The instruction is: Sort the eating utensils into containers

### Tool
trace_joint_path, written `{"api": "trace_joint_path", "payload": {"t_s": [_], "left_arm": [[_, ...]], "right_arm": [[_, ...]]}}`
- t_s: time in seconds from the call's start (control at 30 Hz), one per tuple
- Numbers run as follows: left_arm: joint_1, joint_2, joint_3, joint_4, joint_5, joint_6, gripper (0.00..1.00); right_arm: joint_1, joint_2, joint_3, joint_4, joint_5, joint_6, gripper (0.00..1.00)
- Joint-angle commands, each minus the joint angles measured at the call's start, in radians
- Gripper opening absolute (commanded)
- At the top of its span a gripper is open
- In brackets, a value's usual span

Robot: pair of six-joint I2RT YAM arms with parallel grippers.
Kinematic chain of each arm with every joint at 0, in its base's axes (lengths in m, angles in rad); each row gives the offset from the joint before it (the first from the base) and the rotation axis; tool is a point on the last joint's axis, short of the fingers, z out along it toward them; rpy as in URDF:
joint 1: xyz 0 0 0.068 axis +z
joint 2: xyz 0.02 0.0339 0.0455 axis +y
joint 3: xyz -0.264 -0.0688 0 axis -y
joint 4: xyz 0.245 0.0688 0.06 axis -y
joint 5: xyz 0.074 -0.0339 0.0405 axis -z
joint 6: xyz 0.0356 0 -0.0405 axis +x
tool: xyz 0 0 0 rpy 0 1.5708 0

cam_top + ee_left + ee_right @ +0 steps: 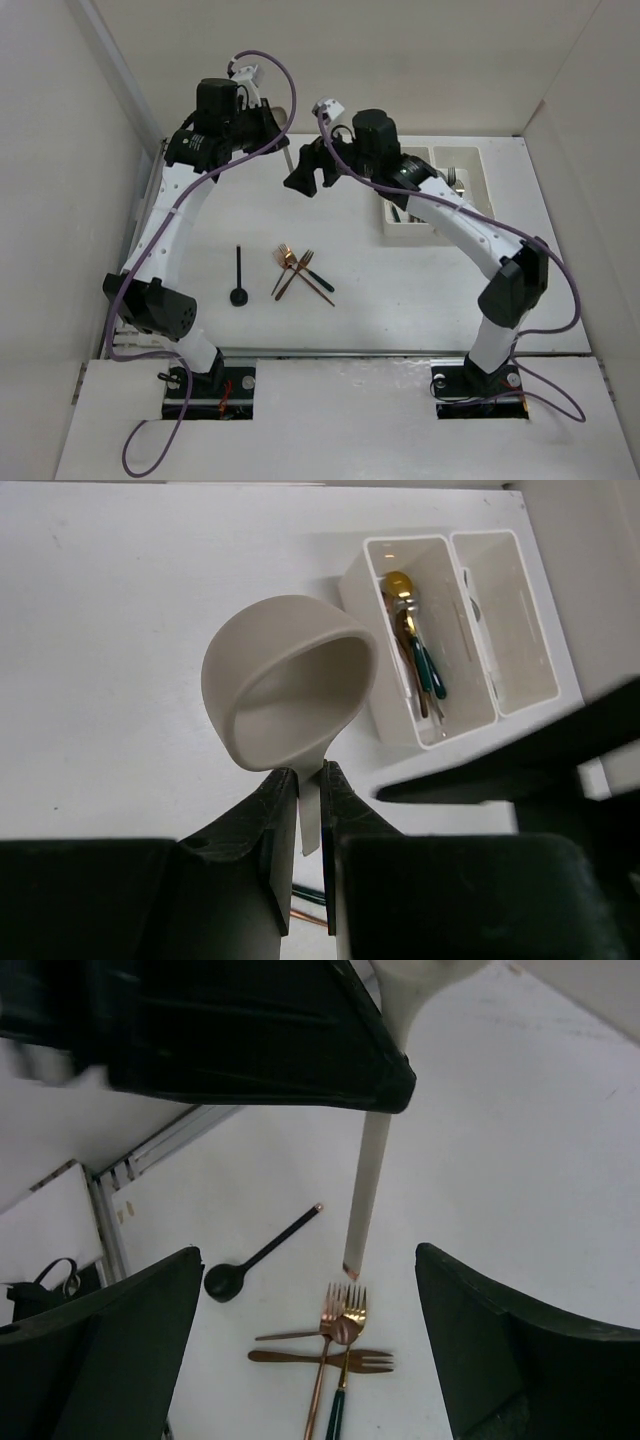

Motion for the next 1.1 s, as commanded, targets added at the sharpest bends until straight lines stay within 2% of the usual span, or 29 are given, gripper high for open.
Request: {"api": "trace_joint_path", "payload": {"t_s": [0.0, 0.17, 0.27, 0.3, 0.37, 0.4, 0.47, 0.5, 0.53, 0.6, 0.63, 0.67, 0.8, 0.87, 0.9, 0.97, 1.03, 1.07], "left_arm": [[-0.006, -0.057, 0.055, 0.039, 0.099, -0.031, 0.0], [-0.006, -0.057, 0.055, 0.039, 0.164, -0.065, 0.0], [-0.006, -0.066, 0.018, 0.039, 0.164, -0.065, 0.0], [-0.006, -0.066, 0.018, 0.03, 0.164, -0.056, 0.0], [-0.006, -0.075, 0.007, 0.03, 0.164, -0.055, 0.0], [-0.006, -0.075, -0.002, 0.03, 0.164, -0.055, 0.0], [-0.006, -0.075, -0.002, 0.03, 0.164, -0.055, 0.0], [-0.006, -0.075, -0.002, 0.03, 0.164, -0.046, 0.08], [-0.006, -0.075, -0.002, 0.03, 0.164, -0.046, 0.25], [-0.006, -0.075, -0.002, 0.021, 0.182, 0.0, 0.61], [-0.006, -0.075, -0.002, 0.021, 0.182, 0.012, 0.91], [-0.006, -0.075, -0.002, 0.009, 0.164, 0.023, 1.0], [0.006, -0.066, -0.051, -0.019, 0.037, 0.092, 1.0], [0.017, -0.066, -0.123, -0.028, -0.089, 0.141, 1.0], [0.017, -0.066, -0.149, -0.028, -0.129, 0.167, 1.0], [0.017, -0.066, -0.238, -0.028, -0.222, 0.214, 0.96], [0.017, -0.066, -0.294, -0.037, -0.255, 0.28, 0.86], [0.03, -0.066, -0.348, -0.038, -0.255, 0.305, 0.68]], "right_arm": [[-0.005, 0.034, 0.08, 0.048, -0.058, 0.058, 0.92], [-0.005, 0.08, 0.117, 0.048, -0.058, 0.09, 0.84], [-0.005, 0.125, 0.141, 0.048, -0.074, 0.113, 0.68], [-0.005, 0.145, 0.155, 0.048, -0.074, 0.113, 0.5], [-0.005, 0.163, 0.165, 0.048, -0.086, 0.142, 0.23], [-0.005, 0.174, 0.178, 0.048, -0.086, 0.154, 0.0], [-0.005, 0.174, 0.178, 0.048, -0.072, 0.155, 0.0], [-0.005, 0.174, 0.178, 0.048, -0.048, 0.155, 0.0], [-0.005, 0.165, 0.178, 0.048, -0.031, 0.155, 0.0], [-0.005, 0.154, 0.178, 0.025, 0.039, 0.155, 0.0], [-0.025, 0.154, 0.178, -0.013, 0.073, 0.155, 0.0], [-0.039, 0.143, 0.178, -0.037, 0.11, 0.142, 0.0], [-0.158, 0.143, 0.178, -0.218, 0.338, 0.109, 0.0], [-0.238, 0.177, 0.198, -0.315, 0.504, 0.099, 0.0], [-0.264, 0.204, 0.198, -0.393, 0.547, 0.09, 0.0], [-0.339, 0.227, 0.18, -0.442, 0.611, 0.079, 0.0], [-0.381, 0.261, 0.171, -0.476, 0.623, 0.057, 0.0], [-0.396, 0.273, 0.16, -0.485, 0.633, 0.056, 0.0]]}}
